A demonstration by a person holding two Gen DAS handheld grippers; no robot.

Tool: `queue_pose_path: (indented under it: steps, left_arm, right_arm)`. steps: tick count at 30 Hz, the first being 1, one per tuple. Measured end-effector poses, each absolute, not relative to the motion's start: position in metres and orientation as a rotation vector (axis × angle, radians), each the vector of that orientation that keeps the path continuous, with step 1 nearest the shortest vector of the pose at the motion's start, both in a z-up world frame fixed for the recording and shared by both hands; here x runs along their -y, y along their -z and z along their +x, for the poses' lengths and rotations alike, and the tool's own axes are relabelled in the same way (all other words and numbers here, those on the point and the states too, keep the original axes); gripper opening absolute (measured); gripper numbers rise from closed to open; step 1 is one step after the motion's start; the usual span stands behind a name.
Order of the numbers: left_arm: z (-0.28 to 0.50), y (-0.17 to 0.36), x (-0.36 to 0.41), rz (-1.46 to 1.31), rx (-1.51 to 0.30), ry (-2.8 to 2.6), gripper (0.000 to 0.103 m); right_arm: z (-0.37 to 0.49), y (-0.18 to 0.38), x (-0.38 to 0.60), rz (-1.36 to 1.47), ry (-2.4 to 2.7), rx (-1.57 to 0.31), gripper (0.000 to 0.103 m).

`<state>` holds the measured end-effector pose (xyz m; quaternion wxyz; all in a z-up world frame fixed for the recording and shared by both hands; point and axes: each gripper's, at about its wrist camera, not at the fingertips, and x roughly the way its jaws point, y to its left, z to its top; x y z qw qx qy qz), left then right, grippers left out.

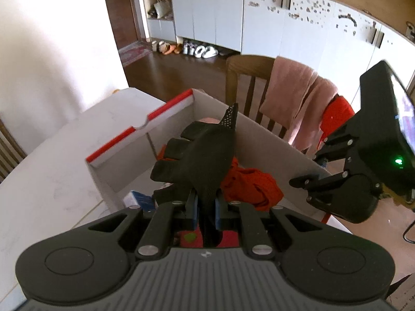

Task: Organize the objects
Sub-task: 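Carry the black gloves with the left gripper over the box, then open the left gripper to drop the gloves onto the red scarf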

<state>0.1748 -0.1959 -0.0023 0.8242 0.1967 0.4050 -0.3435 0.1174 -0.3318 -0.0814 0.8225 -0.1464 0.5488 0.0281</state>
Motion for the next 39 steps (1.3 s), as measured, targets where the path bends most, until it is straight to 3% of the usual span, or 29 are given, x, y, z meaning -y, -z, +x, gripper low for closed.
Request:
queue_pose_path:
  steps: [19,26,39]
  left_arm:
    - [0.177,0.034,0.214,0.466,-0.943,0.719,0.012]
    - [0.175,0.036,0.209,0.433,-0.959,0.718,0.029]
    - [0.159,0.007,0.165,0.322,-0.911,0.668,0.03]
  right_arm:
    - [0.117,0.084,0.332,-0.294,-0.071,-1.161,0.008]
    - [0.115,0.084,0.333,-0.297,-0.075,-1.16,0.008]
    - [0.115,0.082,0.331,-0.296,-0.079,-1.16,0.009]
